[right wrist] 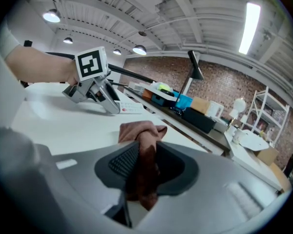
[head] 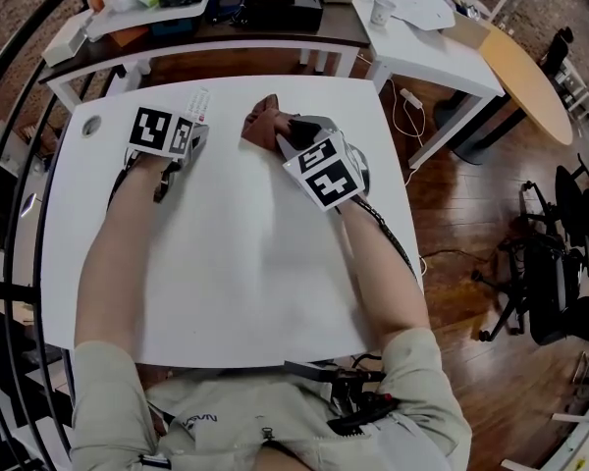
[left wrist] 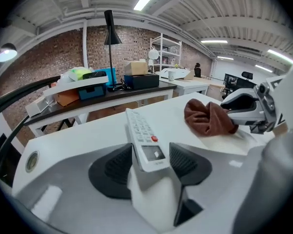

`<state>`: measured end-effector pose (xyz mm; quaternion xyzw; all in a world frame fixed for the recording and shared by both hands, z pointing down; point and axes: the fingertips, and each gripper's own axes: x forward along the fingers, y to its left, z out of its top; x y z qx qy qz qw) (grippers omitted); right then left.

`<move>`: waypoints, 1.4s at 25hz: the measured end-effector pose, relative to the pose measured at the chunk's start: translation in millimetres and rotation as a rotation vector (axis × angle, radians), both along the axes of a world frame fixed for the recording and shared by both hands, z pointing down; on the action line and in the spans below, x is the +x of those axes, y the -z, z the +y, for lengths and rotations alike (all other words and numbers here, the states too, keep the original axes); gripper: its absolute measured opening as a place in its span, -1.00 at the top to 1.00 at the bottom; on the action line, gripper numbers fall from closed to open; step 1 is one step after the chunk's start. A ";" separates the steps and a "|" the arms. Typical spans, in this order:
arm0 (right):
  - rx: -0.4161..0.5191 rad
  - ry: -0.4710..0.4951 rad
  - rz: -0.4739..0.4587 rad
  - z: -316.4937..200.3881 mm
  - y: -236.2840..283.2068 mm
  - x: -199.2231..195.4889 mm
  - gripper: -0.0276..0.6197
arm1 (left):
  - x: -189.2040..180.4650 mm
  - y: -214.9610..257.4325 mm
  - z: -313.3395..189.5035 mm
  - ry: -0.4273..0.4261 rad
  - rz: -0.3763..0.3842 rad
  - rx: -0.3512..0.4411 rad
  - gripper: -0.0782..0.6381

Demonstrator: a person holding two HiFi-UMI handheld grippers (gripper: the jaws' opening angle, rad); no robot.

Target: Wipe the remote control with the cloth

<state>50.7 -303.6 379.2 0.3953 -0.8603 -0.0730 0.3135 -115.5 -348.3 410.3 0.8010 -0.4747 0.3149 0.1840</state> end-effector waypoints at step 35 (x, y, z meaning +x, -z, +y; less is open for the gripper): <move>-0.144 0.056 -0.038 1.6 -20.6 -18.7 0.11 | 16.6 4.7 38.3 -0.146 -0.074 0.190 0.08</move>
